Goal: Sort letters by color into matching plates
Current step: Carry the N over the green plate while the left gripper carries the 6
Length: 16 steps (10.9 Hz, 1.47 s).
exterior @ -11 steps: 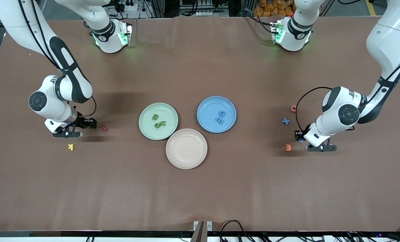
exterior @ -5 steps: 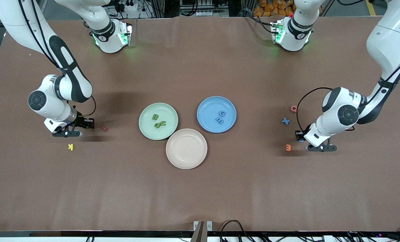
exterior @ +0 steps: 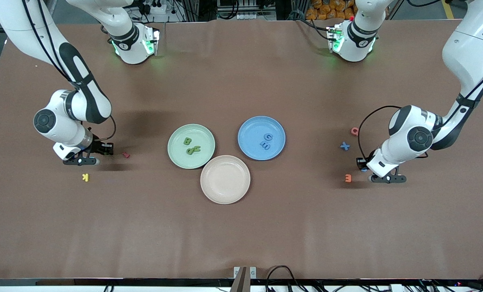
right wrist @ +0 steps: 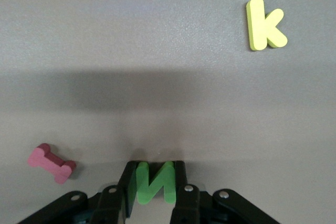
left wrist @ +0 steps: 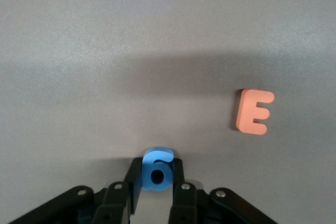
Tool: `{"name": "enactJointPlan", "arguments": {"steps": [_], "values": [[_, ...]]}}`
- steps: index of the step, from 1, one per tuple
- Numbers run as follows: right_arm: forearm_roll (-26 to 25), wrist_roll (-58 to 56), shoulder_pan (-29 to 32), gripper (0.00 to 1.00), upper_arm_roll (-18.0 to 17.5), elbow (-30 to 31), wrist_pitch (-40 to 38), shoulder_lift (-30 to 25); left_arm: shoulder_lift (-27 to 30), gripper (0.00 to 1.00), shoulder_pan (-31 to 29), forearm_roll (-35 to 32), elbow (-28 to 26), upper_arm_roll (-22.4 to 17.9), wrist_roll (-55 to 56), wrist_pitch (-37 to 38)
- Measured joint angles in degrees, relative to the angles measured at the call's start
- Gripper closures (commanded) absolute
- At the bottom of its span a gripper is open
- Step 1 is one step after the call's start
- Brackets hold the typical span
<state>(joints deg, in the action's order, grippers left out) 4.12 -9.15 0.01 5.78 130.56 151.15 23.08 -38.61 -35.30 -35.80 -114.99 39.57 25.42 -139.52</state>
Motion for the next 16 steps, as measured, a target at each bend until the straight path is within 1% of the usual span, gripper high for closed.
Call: {"name": "enactJointPlan", "arguments": {"steps": [2, 4, 7, 9, 11, 14, 16], "values": [[0.00, 0.01, -0.03, 0.79, -0.07, -0.04, -1.50, -0.61, -0.01, 1.00, 0.06, -0.02, 0.02, 0.00, 0.00, -0.07], [0.10, 0.52, -0.43, 0.79, -0.09, -0.10, -4.37, -2.71, -0.01, 1.00, 0.34, -0.02, 0.07, 0.00, 0.00, -0.19], [0.17, 6.89, -2.41, 0.79, -0.11, -0.67, -9.88, -6.17, 0.00, 1.00, 1.52, -0.02, 0.46, 0.07, 0.42, -0.21], [0.20, 12.85, -4.79, 0.78, -0.14, -2.03, -13.40, -7.40, 0.23, 1.00, 3.73, -0.02, 0.86, 0.13, 2.52, 0.04], [0.37, 16.81, -7.16, 0.78, -0.21, -2.59, -13.85, -7.50, 0.77, 1.00, 5.77, -0.02, 1.14, 0.19, 4.56, 0.65], [3.22, 20.89, -10.49, 0.78, -0.43, -2.99, -13.86, -7.50, 1.15, 1.00, 7.84, -0.02, 1.16, 0.43, 8.27, 1.81], [4.81, 25.68, -14.30, 0.77, -0.69, -3.75, -13.87, -7.50, 1.43, 1.00, 9.59, -0.02, 1.34, 0.65, 11.25, 3.26]]}}
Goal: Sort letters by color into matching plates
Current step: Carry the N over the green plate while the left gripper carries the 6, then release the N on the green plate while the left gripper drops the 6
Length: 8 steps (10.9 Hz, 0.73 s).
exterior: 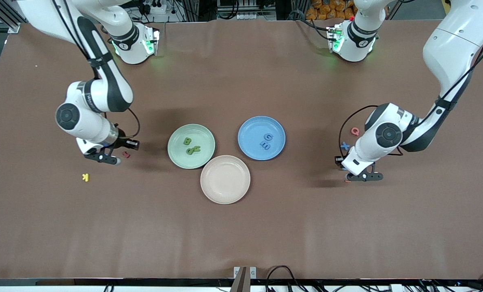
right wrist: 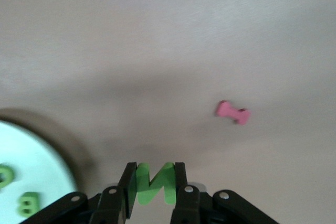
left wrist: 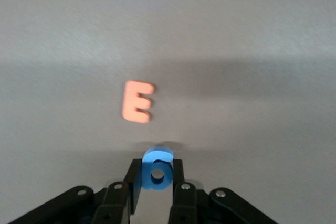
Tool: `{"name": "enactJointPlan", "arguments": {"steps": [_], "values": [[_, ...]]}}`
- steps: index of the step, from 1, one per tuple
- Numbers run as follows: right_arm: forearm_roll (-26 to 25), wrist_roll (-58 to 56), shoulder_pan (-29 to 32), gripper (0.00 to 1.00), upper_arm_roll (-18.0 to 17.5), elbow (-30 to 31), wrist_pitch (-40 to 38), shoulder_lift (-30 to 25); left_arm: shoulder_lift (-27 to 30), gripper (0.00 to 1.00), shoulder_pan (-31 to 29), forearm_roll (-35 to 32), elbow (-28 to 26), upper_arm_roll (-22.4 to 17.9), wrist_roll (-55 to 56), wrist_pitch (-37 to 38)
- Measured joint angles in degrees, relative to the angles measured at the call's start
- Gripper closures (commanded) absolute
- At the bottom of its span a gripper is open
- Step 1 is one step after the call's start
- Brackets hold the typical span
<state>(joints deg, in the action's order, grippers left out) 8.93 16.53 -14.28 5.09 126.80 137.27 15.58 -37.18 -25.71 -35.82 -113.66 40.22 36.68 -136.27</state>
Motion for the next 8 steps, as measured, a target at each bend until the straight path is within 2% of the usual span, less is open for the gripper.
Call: {"name": "enactJointPlan", "arguments": {"steps": [5, 8], "values": [[1.96, 12.16, -9.99, 0.77, -0.39, -1.73, -0.12, 0.35, 0.76, 1.00, 7.91, 0.00, 2.14, 0.18, 10.41, 4.91], [2.17, 17.89, -14.39, 0.74, -0.47, -3.68, -0.12, 2.29, 0.94, 1.00, 9.42, 0.00, 2.18, 0.16, 12.36, 5.47]]}}
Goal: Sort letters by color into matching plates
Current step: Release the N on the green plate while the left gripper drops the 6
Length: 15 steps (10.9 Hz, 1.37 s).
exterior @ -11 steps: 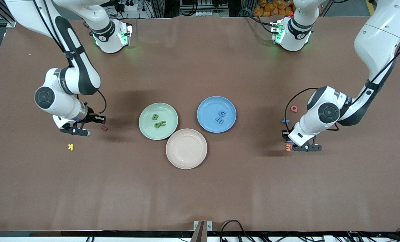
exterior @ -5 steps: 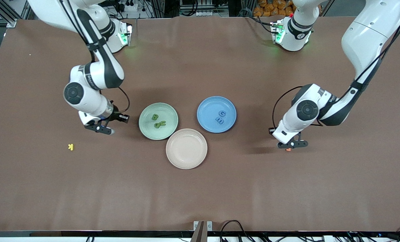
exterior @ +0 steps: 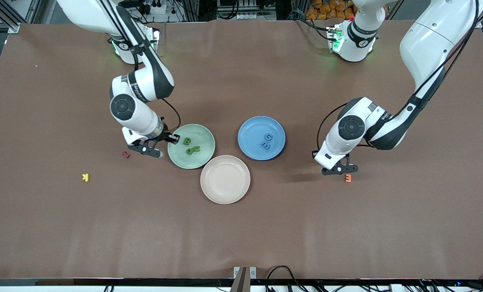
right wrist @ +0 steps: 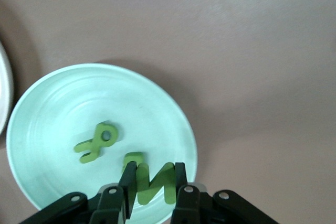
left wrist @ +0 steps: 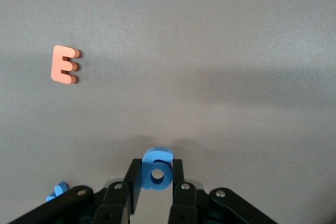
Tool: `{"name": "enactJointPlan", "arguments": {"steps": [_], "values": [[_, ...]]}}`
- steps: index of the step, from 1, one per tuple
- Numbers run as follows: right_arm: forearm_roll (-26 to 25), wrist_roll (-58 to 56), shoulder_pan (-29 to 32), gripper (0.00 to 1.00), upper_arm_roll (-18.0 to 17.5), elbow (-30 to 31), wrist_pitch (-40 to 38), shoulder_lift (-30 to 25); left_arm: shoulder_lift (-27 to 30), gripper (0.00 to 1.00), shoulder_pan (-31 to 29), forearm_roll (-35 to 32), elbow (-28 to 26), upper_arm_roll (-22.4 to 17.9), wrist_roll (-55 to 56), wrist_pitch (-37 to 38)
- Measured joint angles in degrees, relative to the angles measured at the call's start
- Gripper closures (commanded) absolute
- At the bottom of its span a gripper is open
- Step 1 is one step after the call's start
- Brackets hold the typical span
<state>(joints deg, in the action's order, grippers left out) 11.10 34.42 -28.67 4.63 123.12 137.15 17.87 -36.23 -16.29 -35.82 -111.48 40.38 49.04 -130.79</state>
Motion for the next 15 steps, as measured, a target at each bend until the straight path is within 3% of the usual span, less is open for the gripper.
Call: {"name": "enactJointPlan", "arguments": {"steps": [1, 2, 3, 12, 15], "values": [[0.07, 1.07, -1.02, 0.71, -0.01, -0.80, 0.00, 0.77, 0.00, 1.00, 0.55, 0.00, 0.00, 0.00, 0.71, 0.52], [0.13, 1.52, -1.67, 0.51, -0.02, -1.45, 0.00, 1.40, 0.00, 1.00, 1.29, 0.00, 0.00, 0.00, 1.65, 0.85], [0.17, 1.67, -2.01, 0.01, -0.01, -2.04, 0.00, 1.87, 0.00, 1.00, 2.02, 0.00, 0.00, 0.00, 2.81, 0.98], [0.20, 1.76, -2.03, 0.00, 0.57, -3.55, -0.84, 2.35, 0.00, 1.00, 11.29, 0.00, 0.61, 0.01, 19.56, 1.14], [0.16, -3.72, -1.41, 0.00, 3.11, -4.32, -2.37, 1.99, 0.00, 1.00, 14.60, 3.77, 2.33, 0.03, 22.07, 1.14]]}}
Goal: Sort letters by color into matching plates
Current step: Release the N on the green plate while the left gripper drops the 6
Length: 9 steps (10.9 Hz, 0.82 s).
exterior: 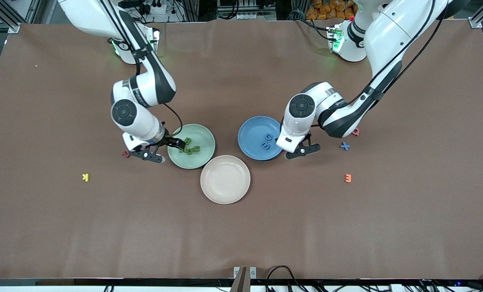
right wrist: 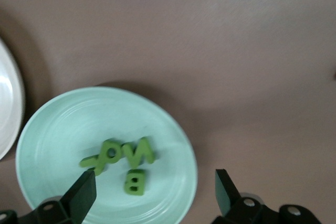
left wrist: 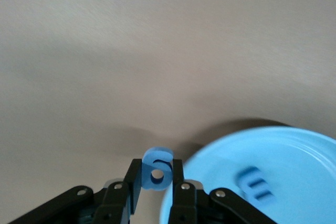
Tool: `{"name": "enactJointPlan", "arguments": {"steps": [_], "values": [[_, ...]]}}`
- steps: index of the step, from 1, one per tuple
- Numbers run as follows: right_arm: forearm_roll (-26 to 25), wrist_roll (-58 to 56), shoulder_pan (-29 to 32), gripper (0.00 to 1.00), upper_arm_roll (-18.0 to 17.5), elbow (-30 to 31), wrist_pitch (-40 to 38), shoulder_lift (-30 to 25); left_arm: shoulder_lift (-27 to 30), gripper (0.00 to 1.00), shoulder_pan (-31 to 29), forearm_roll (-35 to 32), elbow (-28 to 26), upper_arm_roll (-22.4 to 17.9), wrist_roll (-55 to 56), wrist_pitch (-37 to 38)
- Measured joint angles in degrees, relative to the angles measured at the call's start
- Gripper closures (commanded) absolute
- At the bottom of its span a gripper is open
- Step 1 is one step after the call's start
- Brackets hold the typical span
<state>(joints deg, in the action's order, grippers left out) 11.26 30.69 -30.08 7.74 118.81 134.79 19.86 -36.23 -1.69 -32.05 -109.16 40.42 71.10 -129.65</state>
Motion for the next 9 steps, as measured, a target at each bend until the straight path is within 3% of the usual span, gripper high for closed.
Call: {"name": "enactJointPlan", "arguments": {"steps": [5, 6, 7, 9], "values": [[-0.32, -15.38, 4.20, 0.00, 5.61, -5.21, -10.41, -0.98, -0.34, 1.00, 6.16, 1.87, 2.72, -0.07, 6.55, 0.06], [-1.10, -17.49, 5.74, 0.00, 5.97, -6.50, -12.09, -1.13, -0.86, 0.74, 6.55, 1.88, 3.00, -0.16, 6.83, 0.06], [-2.51, -19.07, 7.34, 0.00, 6.10, -7.70, -13.90, -1.33, -1.58, 0.01, 6.55, 1.88, 3.29, -0.25, 6.84, 0.06], [-5.90, -20.43, 10.04, 0.00, 6.20, -10.20, -17.57, -1.58, -2.77, 0.00, 6.42, 1.88, 4.00, -0.64, 6.84, 0.06]]}}
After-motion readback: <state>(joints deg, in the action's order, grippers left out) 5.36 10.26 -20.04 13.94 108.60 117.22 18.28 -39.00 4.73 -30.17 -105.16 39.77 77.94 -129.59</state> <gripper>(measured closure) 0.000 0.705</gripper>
